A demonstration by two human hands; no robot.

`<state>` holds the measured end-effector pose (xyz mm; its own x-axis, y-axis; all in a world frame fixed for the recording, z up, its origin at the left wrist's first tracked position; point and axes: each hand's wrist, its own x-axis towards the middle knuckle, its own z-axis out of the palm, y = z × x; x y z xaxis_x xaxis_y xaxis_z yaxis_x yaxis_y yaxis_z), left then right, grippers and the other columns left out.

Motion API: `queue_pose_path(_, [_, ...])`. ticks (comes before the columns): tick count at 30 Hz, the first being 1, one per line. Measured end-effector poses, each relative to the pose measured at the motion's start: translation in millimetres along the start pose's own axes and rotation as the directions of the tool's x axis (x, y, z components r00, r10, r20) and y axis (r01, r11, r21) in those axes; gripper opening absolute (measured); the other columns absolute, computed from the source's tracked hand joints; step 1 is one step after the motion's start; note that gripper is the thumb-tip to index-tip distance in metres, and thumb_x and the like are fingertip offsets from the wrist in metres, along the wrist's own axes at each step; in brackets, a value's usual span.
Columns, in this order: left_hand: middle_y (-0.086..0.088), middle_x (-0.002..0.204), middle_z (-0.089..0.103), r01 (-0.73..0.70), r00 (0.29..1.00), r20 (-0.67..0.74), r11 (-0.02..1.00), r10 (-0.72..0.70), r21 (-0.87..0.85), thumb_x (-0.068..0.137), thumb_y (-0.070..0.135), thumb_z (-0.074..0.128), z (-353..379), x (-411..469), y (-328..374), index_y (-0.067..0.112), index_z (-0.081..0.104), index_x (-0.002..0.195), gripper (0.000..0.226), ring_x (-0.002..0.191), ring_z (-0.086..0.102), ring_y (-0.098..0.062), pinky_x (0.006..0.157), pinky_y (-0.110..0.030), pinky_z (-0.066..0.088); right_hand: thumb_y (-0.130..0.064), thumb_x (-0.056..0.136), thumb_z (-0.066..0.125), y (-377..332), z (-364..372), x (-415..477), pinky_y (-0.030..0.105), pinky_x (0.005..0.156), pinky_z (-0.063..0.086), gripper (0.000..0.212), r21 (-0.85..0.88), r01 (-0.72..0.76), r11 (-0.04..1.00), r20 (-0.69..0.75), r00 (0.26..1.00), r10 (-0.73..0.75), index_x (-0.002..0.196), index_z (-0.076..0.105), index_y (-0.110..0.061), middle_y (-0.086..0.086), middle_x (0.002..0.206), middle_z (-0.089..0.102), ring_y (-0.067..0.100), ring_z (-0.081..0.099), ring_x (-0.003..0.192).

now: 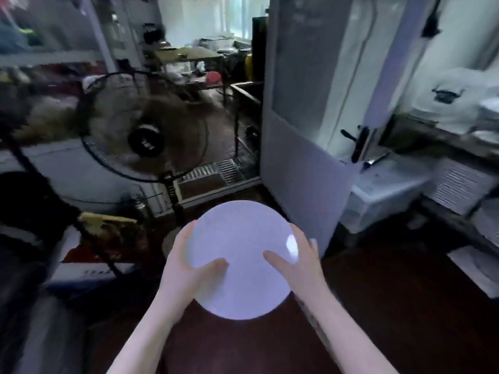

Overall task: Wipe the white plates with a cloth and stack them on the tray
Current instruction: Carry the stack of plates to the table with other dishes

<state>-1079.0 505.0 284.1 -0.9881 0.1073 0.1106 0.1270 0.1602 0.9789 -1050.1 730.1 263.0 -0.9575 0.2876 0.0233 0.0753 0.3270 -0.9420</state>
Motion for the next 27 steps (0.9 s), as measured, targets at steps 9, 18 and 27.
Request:
queue_pose_path(9, [0.033, 0.115, 0.06, -0.073, 0.766, 0.636, 0.995, 0.1, -0.068, 0.062, 0.037, 0.086, 329, 71, 39, 0.06, 0.047, 0.12, 0.073, 0.099, 0.059, 0.014, 0.06, -0.011, 0.053, -0.047, 0.069, 0.069, 92, -271, -25, 0.012, 0.063, 0.034, 0.075, -0.012, -0.276, 0.961, -0.612, 0.762, 0.212, 0.14, 0.047, -0.039, 0.002, 0.123, 0.05, -0.035, 0.027, 0.086])
queue_pose_path(18, [0.024, 0.122, 0.055, -0.06, 0.545, 0.835, 0.997, 0.081, -0.058, 0.055, 0.045, 0.086, 621, 78, 83, 0.051, 0.036, 0.131, 0.09, 0.111, 0.058, -0.01, 0.088, -0.041, 0.053, -0.027, 0.072, 0.084, 152, -489, -27, 0.049, 0.087, 0.057, 0.068, 0.144, -0.359, 0.922, -0.846, 0.438, 0.303, 0.135, 0.057, -0.032, 0.013, 0.121, 0.055, 0.022, 0.061, 0.104])
queue_pose_path(27, [0.028, 0.118, 0.058, 0.006, 0.315, 0.944, 0.994, 0.098, -0.105, 0.057, 0.033, 0.089, 823, 55, 125, 0.051, 0.042, 0.129, 0.088, 0.11, 0.058, -0.001, 0.09, -0.038, 0.054, -0.042, 0.057, 0.074, 204, -643, -39, 0.033, 0.089, 0.051, 0.073, 0.239, -0.386, 0.891, -0.918, 0.209, 0.337, 0.127, 0.056, -0.038, 0.006, 0.115, 0.049, 0.013, 0.056, 0.103])
